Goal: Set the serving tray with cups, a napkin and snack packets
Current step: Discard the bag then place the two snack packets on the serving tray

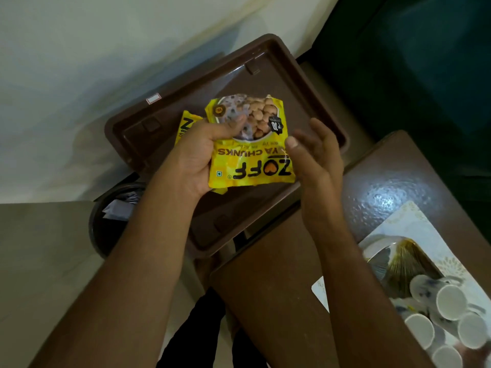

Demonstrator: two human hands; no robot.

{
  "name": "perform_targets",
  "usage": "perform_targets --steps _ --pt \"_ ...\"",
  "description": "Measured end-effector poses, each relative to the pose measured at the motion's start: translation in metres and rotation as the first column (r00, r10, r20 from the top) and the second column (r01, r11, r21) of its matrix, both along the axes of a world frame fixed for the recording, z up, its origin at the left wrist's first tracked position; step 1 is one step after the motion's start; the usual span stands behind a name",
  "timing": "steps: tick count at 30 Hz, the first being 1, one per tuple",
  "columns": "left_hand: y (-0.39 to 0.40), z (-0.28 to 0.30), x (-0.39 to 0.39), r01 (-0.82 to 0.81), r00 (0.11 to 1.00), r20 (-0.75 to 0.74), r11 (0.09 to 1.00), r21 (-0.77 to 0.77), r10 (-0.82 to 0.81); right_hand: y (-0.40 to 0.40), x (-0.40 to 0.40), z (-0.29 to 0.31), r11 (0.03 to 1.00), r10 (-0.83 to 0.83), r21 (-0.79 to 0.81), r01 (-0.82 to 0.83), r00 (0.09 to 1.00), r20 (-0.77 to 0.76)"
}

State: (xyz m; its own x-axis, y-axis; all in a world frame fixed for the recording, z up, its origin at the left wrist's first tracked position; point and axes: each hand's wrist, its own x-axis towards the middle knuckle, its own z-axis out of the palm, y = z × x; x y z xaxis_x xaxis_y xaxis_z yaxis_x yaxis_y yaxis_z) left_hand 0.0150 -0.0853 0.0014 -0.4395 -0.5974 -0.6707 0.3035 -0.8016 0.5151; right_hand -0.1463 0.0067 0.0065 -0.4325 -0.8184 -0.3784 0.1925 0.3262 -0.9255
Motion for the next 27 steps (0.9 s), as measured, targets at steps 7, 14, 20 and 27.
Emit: perform_targets --steps 7,14,20,27 --pt "0.008 -0.006 -0.007 0.005 0.986 0.166 0.994 -0.111 0.014 -0.012 -0.019 0.000 0.977 0.099 0.168 -0.135 0.973 0.208" --pt "0.016 -0.007 -0.016 -0.269 0.961 0.056 0.962 -0.044 0.271 -0.009 -0.012 -0.003 0.971 -0.032 0.224 -0.087 0.877 0.479" --pt "0.009 -0.009 0.010 -0.063 0.996 0.064 0.998 -0.003 0.063 -0.021 -0.040 0.003 0.986 0.067 0.130 -0.101 0.966 0.248" --pt "0.016 -0.012 -0.013 -0.050 0.977 0.202 0.996 -0.079 0.065 -0.018 -0.036 0.000 0.992 -0.113 0.096 0.076 0.869 0.482"
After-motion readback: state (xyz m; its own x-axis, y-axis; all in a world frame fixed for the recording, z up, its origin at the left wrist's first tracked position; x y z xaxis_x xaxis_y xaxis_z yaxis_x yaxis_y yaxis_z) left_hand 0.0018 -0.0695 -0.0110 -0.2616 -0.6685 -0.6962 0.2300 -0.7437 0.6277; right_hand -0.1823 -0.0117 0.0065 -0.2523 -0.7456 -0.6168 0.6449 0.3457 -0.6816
